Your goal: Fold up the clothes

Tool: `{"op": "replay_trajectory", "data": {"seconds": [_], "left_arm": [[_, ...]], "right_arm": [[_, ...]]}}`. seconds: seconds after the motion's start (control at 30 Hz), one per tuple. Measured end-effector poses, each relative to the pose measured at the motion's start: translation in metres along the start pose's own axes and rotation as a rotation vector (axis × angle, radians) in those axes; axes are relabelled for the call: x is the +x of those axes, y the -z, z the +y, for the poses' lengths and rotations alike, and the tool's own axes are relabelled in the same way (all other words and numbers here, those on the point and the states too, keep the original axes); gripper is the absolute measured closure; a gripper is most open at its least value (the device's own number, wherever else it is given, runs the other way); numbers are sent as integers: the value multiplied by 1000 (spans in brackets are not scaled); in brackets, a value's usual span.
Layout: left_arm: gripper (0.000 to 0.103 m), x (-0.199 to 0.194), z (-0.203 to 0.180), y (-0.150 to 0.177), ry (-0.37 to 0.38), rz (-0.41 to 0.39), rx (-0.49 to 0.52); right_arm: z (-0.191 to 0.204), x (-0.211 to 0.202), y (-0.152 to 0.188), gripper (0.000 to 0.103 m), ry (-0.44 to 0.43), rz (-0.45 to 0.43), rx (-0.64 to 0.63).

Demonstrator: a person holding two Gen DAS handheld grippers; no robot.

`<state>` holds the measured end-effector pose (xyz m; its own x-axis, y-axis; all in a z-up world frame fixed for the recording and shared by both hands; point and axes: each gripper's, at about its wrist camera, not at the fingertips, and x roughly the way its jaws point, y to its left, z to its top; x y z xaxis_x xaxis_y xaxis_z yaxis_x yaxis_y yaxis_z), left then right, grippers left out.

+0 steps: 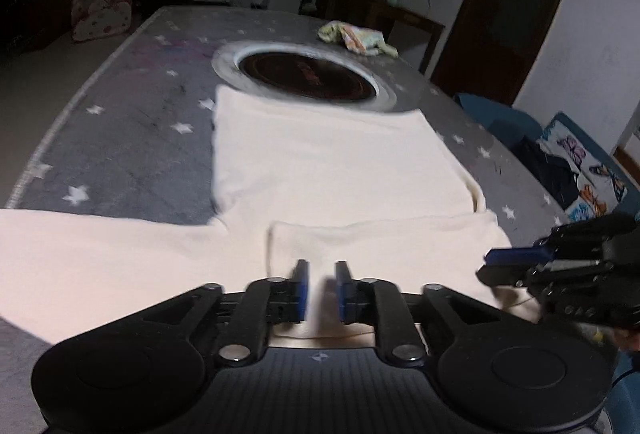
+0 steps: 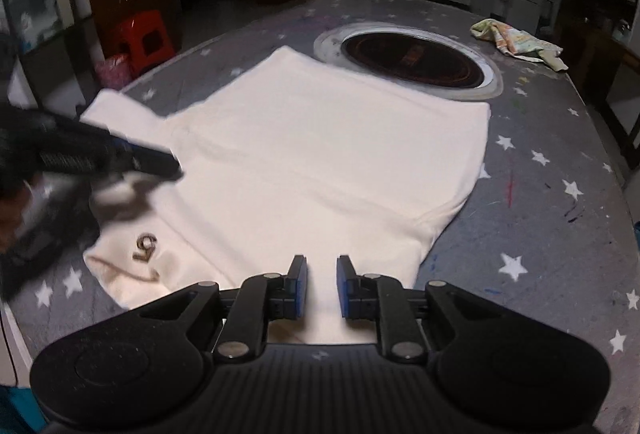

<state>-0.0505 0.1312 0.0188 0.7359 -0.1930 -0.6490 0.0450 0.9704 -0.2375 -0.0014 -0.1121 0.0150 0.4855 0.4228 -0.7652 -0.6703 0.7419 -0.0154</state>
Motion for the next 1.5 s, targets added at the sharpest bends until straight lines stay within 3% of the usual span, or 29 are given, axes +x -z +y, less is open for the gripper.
{"op": "replay_trajectory", "data": {"seconds": [0.07,0.17,0.33,0.53,0.73,0.83,0.93,1.1,1.27,1.37,1.5], "left_arm": [[60,-12,8,-1,-48,-31,-4],[56,-30,28,0,-137,-67,-25],[52,-53,76,9,-309,-89,-117],[52,-68,135,19,-427,-100,-302],[46,-64,176,30,-460,-101,-455],[43,-64,188,35,-425,-118,-512],[43,-64,198,39,-383,-137,-563],[48,-63,207,42,-329,-159,-632],[89,-68,199,38,-354,-212,-629],[96,-71,191,31,-370,-251,-591],[98,-84,160,13,-295,-317,-509]], "right_arm": [[2,-1,-2,87,0,-9,-7],[6,-2,-7,87,-18,-18,-4],[14,4,-5,87,-33,1,-19],[18,0,-7,86,-45,-7,-23],[22,-2,-8,86,-52,-12,-29],[23,-4,-9,85,-54,-17,-31],[25,-5,-11,77,-51,-24,-37],[26,-8,-11,77,-47,-33,-40],[25,-11,-11,77,-43,-41,-39],[25,-14,-10,77,-40,-47,-34],[23,-18,-7,77,-38,-58,-24]]}}
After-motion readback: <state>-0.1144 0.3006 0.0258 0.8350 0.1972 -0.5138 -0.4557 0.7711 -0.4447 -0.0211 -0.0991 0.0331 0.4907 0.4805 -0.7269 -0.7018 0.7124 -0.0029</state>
